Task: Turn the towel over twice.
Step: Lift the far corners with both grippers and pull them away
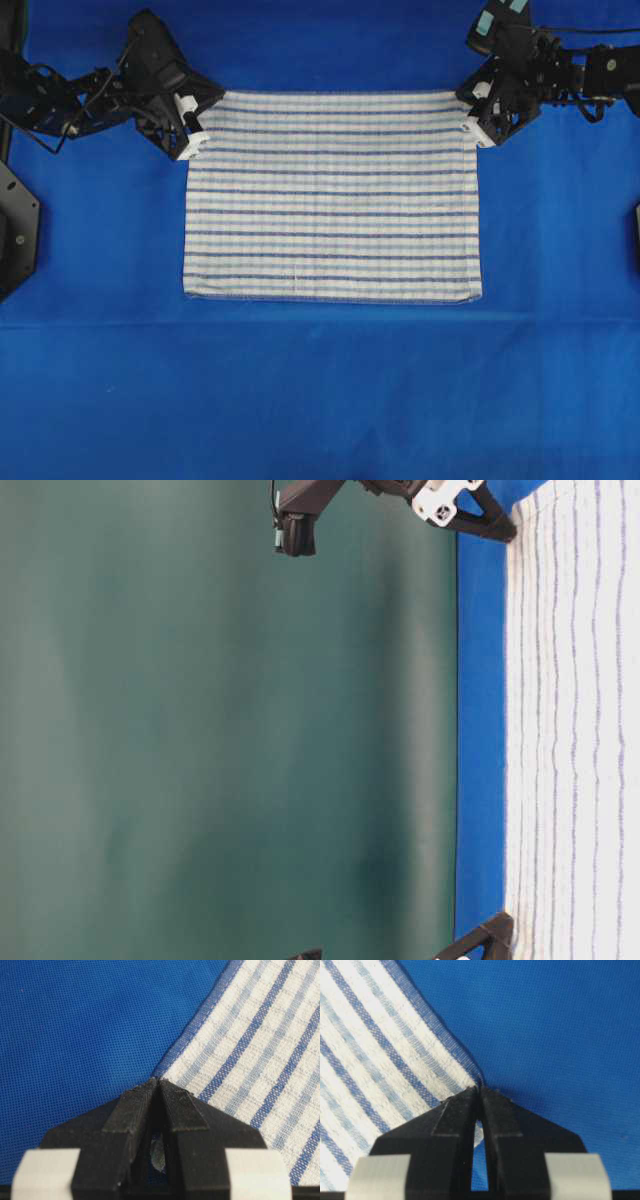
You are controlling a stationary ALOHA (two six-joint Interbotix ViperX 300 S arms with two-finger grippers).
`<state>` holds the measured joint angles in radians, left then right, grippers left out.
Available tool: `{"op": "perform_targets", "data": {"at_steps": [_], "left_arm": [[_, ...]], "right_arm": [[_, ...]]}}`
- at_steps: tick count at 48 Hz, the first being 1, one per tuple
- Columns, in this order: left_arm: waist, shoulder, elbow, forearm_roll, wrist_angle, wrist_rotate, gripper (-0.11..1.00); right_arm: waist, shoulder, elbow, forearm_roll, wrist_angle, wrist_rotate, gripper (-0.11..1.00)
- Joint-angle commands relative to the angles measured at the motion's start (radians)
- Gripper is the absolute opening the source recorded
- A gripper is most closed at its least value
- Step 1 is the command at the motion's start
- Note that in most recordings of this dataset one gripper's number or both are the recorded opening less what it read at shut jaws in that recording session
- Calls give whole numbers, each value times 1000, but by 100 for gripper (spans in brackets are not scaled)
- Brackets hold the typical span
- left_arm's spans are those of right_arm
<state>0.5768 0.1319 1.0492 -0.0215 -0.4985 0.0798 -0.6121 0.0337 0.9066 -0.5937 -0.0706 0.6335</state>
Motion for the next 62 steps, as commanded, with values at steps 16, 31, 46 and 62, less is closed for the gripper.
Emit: {"op": "perform_targets", "data": {"at_steps": [16, 31, 46, 62], "left_arm": [[6, -137, -8, -3, 48, 28, 2], [32, -367, -69, -3, 143, 147, 2], [66, -588, -164, -3, 256, 149, 2], [23, -752, -195, -3, 351, 150, 2]], "right_arm": [[-21, -92, -11, 17, 2, 12, 4], [-61, -314, -57, -5, 169, 3, 4], [-61, -561, -112, -64, 291, 3, 4], [-26, -723, -118, -74, 298, -2, 4]]}}
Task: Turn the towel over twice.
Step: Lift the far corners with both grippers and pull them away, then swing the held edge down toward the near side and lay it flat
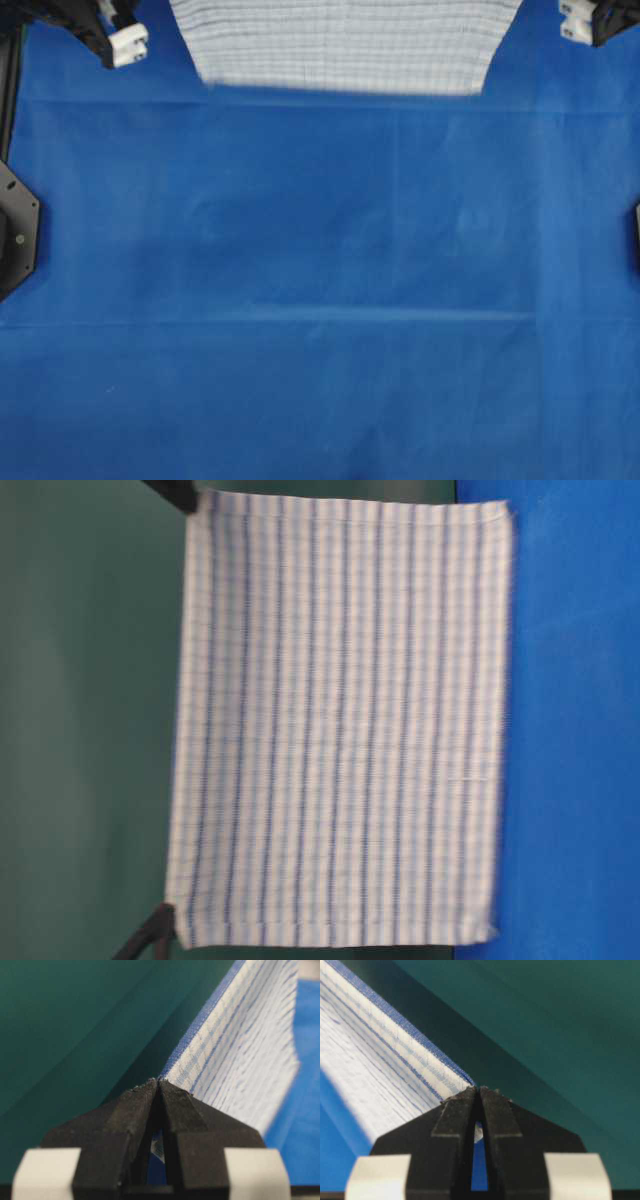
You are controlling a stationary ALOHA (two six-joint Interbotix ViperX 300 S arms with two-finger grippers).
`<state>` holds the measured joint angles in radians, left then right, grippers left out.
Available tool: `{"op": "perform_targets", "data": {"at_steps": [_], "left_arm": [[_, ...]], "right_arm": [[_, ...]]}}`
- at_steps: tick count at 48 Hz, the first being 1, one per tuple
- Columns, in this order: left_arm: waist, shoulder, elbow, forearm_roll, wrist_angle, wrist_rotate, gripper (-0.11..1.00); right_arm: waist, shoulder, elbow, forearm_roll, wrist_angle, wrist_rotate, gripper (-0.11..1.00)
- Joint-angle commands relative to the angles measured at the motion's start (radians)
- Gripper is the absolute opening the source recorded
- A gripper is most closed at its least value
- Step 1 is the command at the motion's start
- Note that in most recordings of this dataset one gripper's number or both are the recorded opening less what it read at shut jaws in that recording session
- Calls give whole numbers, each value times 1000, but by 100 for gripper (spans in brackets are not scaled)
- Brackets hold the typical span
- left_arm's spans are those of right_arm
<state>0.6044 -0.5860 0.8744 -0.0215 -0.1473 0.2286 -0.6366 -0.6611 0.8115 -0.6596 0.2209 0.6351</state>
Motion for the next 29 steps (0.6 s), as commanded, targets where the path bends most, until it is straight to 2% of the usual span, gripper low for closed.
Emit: {"op": "perform_targets", "data": {"at_steps": [1, 12, 21, 29], "left_arm": [[-9, -37, -18, -3, 0, 2, 2], [-20, -37, -15, -3, 20, 2, 2], [-23, -38, -9, -3, 41, 0, 2], [-78, -37, 29, -3, 72, 0, 2]], "right_arm": [[0, -34, -23, -8, 8, -3, 4], [14, -32, -25, -9, 31, -3, 4], [57, -21, -21, -6, 75, 9, 4], [153, -20, 6, 34, 143, 32, 4]]}}
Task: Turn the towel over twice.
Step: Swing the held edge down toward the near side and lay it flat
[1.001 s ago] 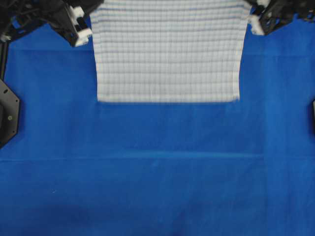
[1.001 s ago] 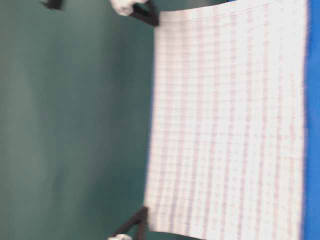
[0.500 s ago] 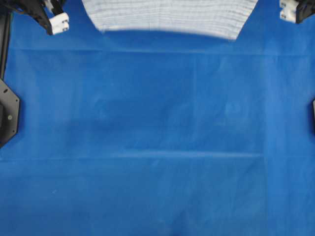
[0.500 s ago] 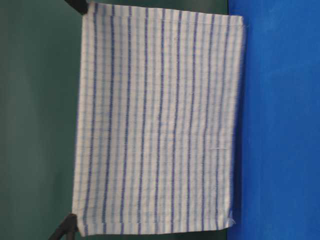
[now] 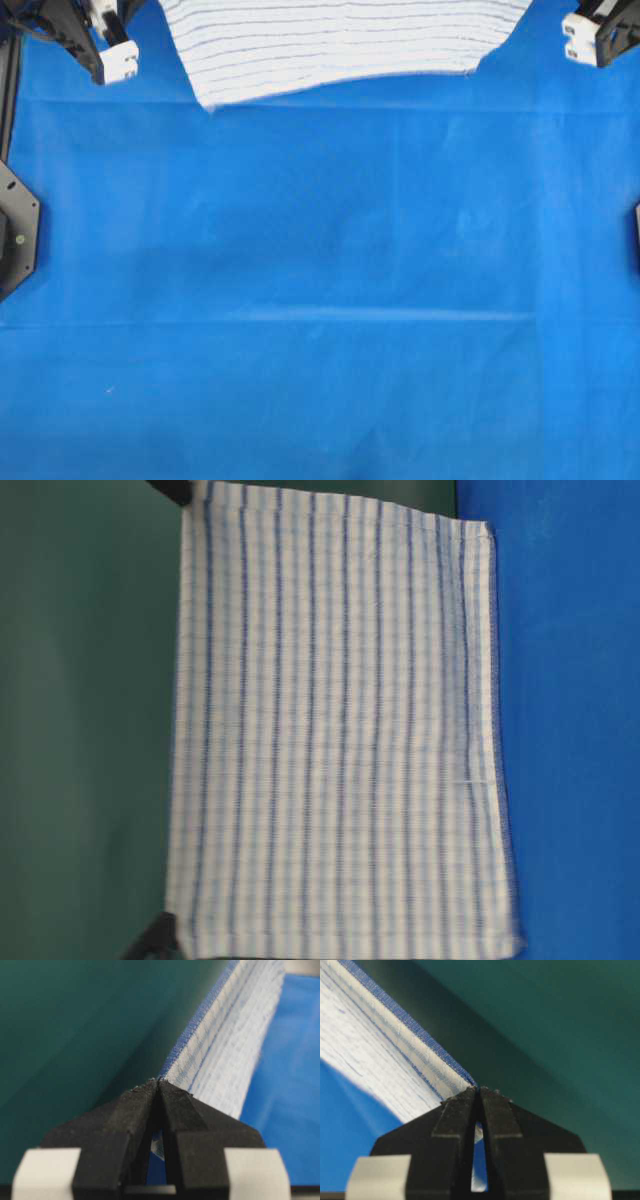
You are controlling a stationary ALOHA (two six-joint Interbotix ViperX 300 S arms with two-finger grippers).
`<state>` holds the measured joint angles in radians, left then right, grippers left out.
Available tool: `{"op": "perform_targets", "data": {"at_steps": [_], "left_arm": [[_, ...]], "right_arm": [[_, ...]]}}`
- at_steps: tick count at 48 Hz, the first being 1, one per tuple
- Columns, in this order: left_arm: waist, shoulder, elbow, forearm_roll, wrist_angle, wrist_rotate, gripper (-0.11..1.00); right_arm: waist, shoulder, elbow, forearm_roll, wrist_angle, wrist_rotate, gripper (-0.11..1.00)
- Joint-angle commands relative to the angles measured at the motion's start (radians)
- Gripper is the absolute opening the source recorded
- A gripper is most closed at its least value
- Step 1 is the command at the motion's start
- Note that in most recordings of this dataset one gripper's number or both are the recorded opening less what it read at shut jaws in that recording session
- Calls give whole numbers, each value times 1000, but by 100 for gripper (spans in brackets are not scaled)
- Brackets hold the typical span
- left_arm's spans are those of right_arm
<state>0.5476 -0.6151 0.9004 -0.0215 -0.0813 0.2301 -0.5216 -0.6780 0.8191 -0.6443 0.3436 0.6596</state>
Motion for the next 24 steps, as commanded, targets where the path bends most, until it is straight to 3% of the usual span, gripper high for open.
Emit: {"op": "perform_targets", "data": {"at_steps": [1, 10, 24], "left_arm": [[-31, -6, 12, -3, 9, -3, 2], [-140, 0, 100, -3, 12, -48, 2], [-426, 124, 227, -5, -9, -109, 2]], "right_arm": [[64, -5, 8, 32, 31, 15, 4], [227, 21, 101, 103, 51, 117, 4], [482, 215, 193, 104, 18, 388, 4]]}}
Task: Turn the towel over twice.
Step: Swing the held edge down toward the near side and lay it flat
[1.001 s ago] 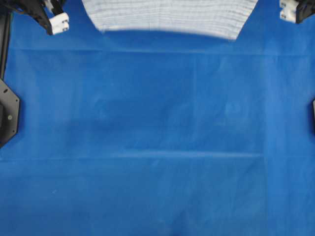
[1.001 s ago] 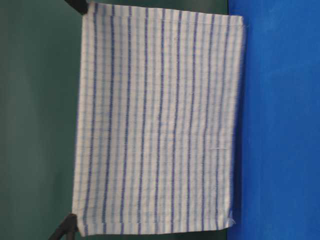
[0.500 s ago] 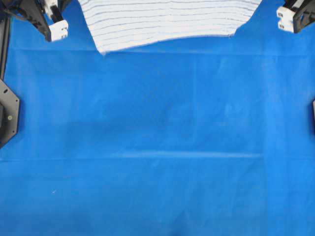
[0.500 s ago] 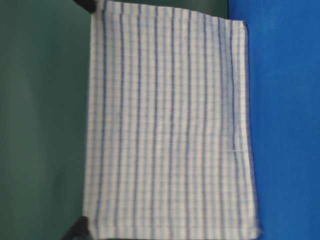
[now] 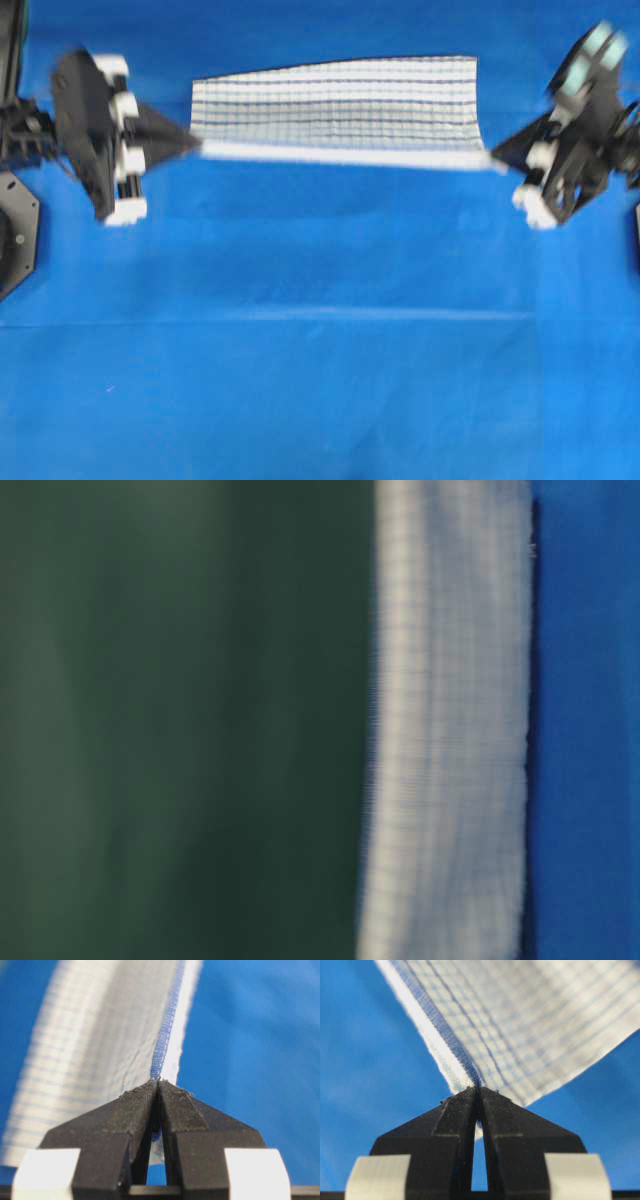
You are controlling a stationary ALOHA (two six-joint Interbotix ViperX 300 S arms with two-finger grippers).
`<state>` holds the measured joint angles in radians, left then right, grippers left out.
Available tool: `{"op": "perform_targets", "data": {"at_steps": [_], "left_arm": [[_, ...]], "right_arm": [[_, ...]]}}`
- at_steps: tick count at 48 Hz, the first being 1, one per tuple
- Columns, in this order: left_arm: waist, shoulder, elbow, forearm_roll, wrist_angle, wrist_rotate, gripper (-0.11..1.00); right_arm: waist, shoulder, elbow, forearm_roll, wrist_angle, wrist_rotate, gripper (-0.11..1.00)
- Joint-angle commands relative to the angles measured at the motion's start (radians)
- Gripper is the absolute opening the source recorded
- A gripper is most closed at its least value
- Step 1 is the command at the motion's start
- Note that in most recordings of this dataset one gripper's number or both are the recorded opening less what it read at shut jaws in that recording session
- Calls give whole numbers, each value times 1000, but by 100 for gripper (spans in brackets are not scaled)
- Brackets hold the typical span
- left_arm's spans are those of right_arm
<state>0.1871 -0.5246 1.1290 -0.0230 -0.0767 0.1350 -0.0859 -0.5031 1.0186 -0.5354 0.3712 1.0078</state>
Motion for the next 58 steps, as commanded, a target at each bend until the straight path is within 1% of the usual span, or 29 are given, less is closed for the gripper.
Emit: {"op": "perform_targets", "data": {"at_steps": [1, 3, 10, 14, 21, 25, 33, 36, 51, 58], "left_arm": [[-97, 55, 0, -3, -18, -28, 2], [-130, 86, 0, -3, -26, -52, 2], [-221, 192, -5, -3, -55, -147, 2], [-272, 252, -6, -3, -75, -202, 2], [-347, 331, -6, -3, -129, -252, 2], [-388, 367, -8, -2, -158, -272, 2], [-440, 403, -17, -3, -176, -295, 2], [-448, 408, -17, -3, -176, -299, 2], [-451, 410, -12, -3, -173, -299, 2], [-449, 411, -17, -3, -173, -299, 2]], "right_arm": [[60, 57, -6, -6, -11, 55, 4], [95, 97, -8, -6, -9, 89, 4], [186, 198, -26, -6, -17, 163, 4], [245, 253, -40, -6, -34, 218, 4], [324, 322, -64, -6, -43, 293, 4], [360, 357, -83, -6, -41, 322, 4], [397, 393, -101, -6, -40, 342, 4], [407, 400, -110, -6, -40, 344, 4], [422, 414, -127, -6, -40, 345, 4], [420, 414, -130, -20, -38, 345, 4]]}}
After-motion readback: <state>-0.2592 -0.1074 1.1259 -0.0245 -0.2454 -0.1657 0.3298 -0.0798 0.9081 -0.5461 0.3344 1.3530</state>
